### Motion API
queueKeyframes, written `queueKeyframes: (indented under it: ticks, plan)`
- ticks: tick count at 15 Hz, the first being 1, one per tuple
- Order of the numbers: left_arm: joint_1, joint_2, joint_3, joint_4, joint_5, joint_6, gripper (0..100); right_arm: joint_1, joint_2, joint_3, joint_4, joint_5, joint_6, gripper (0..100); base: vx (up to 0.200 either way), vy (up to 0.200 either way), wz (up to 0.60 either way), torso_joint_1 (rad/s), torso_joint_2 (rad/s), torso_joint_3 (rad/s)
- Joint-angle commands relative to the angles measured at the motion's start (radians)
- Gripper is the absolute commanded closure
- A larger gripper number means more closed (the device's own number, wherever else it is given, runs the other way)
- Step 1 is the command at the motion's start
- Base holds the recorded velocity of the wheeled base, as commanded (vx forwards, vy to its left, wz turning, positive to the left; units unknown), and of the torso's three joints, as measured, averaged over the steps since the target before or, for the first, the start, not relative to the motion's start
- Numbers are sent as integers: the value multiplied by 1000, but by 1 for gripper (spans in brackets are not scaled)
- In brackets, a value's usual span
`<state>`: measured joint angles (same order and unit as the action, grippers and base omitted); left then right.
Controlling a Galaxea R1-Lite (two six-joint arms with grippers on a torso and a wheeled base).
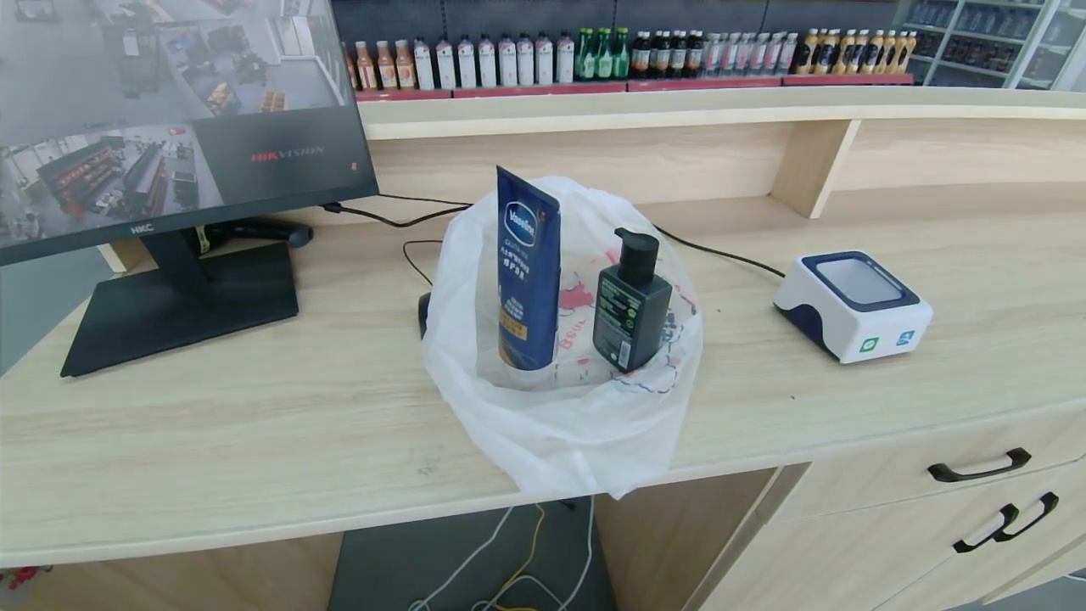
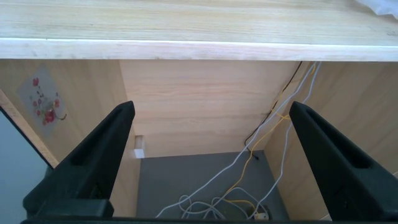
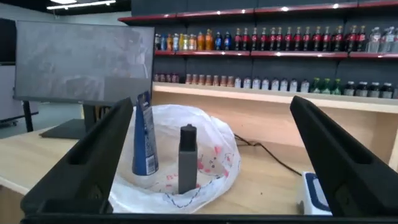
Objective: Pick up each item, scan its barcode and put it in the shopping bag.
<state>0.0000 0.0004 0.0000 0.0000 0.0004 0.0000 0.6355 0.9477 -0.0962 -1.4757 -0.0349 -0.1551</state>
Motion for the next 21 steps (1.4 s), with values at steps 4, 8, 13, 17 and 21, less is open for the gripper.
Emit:
queueKeyframes:
  ticks: [4,8,13,17,21]
  plan:
    - [0,0,0,0,1,0,0,-5,-948,-53,1450,46,39,0,0,0,0,0,0,0]
    - [0,0,0,0,0,0,0,-5,-948,6,1497,47,28,0,0,0,0,0,0,0]
    - [0,0,0,0,0,0,0,-63,-948,95,1470,46,85,0,0,0,0,0,0,0]
    - [0,0,0,0,0,0,0,-355,-803,95,1471,33,91,0,0,0,0,0,0,0]
    - [0,0,0,0,0,-2,0,-528,-856,95,1471,33,85,0,0,0,0,0,0,0]
